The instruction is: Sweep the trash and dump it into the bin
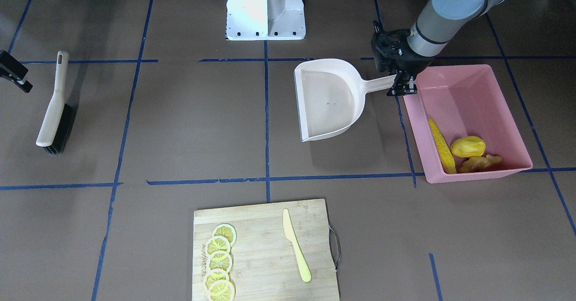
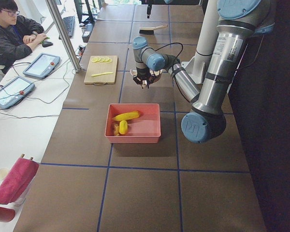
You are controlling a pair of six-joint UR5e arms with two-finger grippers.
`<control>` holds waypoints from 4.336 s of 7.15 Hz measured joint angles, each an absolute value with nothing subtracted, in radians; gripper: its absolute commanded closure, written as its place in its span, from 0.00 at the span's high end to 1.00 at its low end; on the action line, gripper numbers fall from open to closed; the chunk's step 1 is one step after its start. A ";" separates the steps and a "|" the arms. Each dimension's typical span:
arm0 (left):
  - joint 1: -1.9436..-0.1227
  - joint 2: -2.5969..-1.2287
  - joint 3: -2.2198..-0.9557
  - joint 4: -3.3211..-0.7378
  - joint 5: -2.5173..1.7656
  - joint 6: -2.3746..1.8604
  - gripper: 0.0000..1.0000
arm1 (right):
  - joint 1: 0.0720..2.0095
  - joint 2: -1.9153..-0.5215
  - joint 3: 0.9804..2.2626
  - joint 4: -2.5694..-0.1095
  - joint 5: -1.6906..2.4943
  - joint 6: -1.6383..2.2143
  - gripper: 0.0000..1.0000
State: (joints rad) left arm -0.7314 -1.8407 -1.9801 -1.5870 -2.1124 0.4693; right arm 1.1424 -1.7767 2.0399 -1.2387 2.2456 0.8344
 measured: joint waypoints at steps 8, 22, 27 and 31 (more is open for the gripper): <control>-0.619 -1.849 -1.953 -1.655 -2.066 0.409 0.99 | 1.151 -1.775 2.043 -1.238 2.243 0.841 1.00; -1.326 -1.765 -1.911 -1.159 -2.203 0.123 1.00 | 1.214 -1.691 2.014 -1.249 2.248 0.772 1.00; -1.523 -1.760 -1.635 -1.157 -2.438 0.265 1.00 | 1.434 -1.728 1.884 -1.360 2.336 0.261 1.00; -1.531 -1.691 -1.570 -1.303 -2.441 0.158 1.00 | 1.555 -1.786 1.772 -1.367 2.405 0.062 1.00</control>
State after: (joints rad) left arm -1.5307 -1.6906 -1.5696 -1.3027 -2.4410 0.1582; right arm 1.5548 -1.7864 1.7715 -1.3674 2.4050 0.0624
